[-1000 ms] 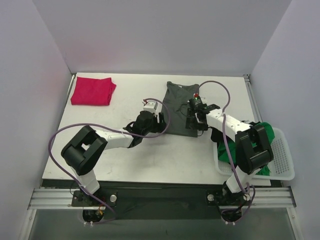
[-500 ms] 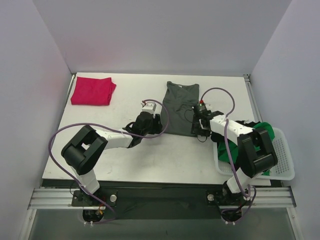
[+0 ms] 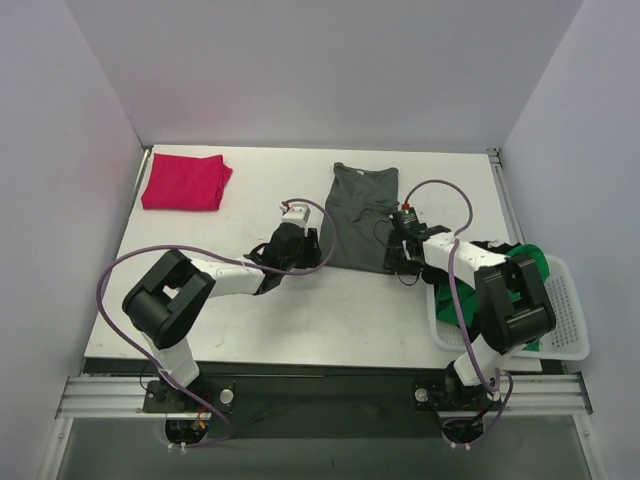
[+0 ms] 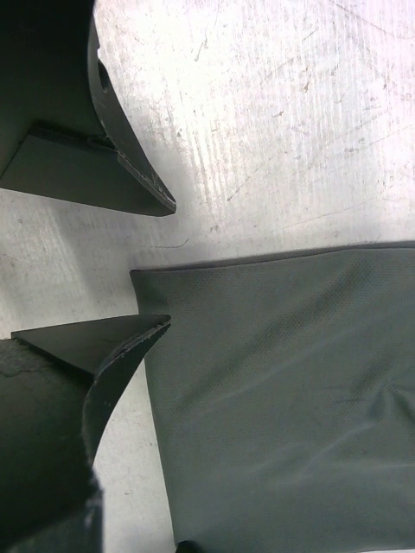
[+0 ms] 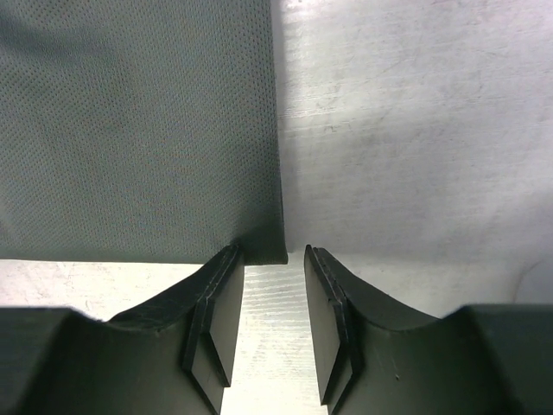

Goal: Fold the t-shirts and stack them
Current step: Grab one side of the 2/3 rectangular tshirt with both arms

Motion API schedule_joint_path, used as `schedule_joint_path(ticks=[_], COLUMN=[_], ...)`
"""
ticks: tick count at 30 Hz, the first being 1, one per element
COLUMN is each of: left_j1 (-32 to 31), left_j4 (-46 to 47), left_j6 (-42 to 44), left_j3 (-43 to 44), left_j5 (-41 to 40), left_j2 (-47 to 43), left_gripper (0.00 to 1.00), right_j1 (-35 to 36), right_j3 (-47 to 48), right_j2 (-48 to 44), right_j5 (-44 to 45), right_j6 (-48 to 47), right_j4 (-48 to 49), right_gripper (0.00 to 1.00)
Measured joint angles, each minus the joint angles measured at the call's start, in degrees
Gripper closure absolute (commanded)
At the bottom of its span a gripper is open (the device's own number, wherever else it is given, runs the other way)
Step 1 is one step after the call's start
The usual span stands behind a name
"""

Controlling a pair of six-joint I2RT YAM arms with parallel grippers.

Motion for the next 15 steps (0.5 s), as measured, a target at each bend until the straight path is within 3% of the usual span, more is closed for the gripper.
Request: schedule_joint_path(ticks=[6,10,15], left_j1=[0.13,0.15,0.13], left_j4=[-0.04,-0.31,-1.36], left_j6=[0.00,0.00,-0.04], left_j3=[0.00,0.00,0.04], left_j5=[0.11,0.96,1.55], left_j2=[0.00,0.00,0.39], left_gripper=[0.41,0.41,0.43], right_j1=[0.00,0.00,0.00], right_j3=[-0.79,-1.25,-1.27], right_j2=[0.48,0.48,0.48], right_j5=[-1.77,-2.10,-2.29], right_j6=[-0.13,-0.15,-0.11], right_j4=[0.66,0.87,1.07], right_gripper=[0.76,0.89,0.91])
